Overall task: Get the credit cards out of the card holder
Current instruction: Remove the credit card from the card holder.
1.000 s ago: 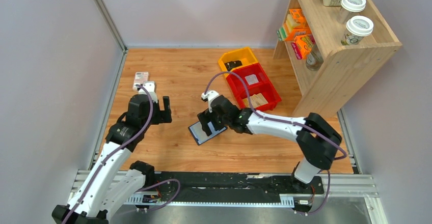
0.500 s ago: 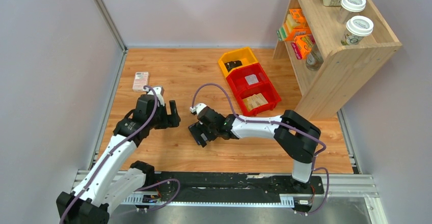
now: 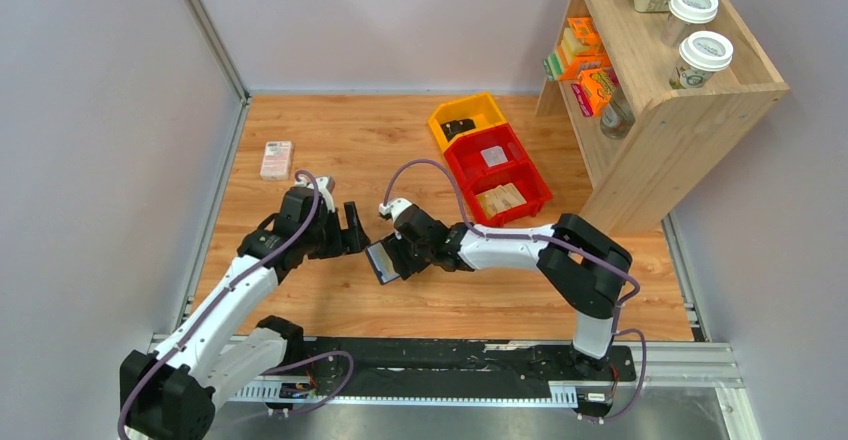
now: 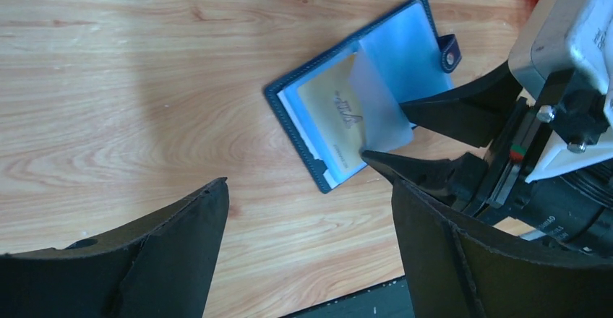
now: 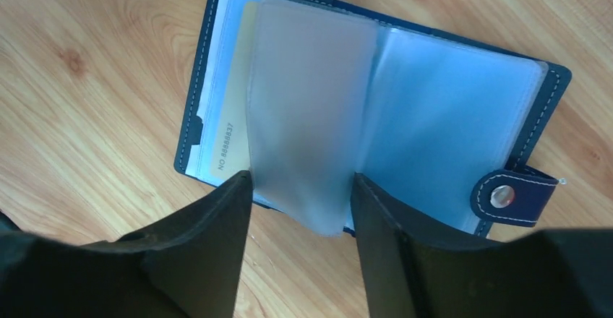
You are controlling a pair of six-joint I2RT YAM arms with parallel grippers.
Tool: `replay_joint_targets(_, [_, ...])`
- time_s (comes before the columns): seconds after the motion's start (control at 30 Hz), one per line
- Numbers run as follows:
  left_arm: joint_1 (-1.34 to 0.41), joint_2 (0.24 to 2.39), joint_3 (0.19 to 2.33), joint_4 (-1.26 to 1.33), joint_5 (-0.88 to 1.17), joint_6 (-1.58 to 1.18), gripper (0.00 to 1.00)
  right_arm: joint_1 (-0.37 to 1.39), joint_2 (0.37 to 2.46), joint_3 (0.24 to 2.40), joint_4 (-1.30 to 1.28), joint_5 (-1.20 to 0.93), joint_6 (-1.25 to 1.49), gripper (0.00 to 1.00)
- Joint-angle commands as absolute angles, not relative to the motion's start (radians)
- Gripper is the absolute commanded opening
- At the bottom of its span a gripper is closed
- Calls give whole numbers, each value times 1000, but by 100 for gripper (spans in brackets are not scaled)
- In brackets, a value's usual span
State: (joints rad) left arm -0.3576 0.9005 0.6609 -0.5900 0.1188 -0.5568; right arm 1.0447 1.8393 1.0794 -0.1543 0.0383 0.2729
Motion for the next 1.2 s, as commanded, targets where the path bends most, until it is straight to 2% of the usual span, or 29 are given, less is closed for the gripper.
replay_joint_targets(0.0, [-393,926,657,-519,149,-606,90,1023,1832,1025,-123,-51,331,51])
replay_joint_targets(0.13, [-420,959,647,-473,158,-637,85,1005,1832,1005,-118,-41,356,37])
replay_joint_targets(0.3, [-452,1014,643,-401,179,-667,75,996,1832,973,-77,-67,394,31])
replay_joint_targets(0.57, [-486,1172,634,-292,193,-676,67,970,1838,933,-11,-135,459,28])
replay_joint_targets(0.8, [-491,1304,607,-226,190,-660,52,945,1841,916,35,-176,512,27])
replay_joint_targets(0.9, [-491,1359,586,-207,190,-649,48,943,1844,920,32,-181,529,26])
replay_joint_targets(1.17, [-502,1465,581,-255,186,-641,41,945,1821,1003,-167,-33,543,29])
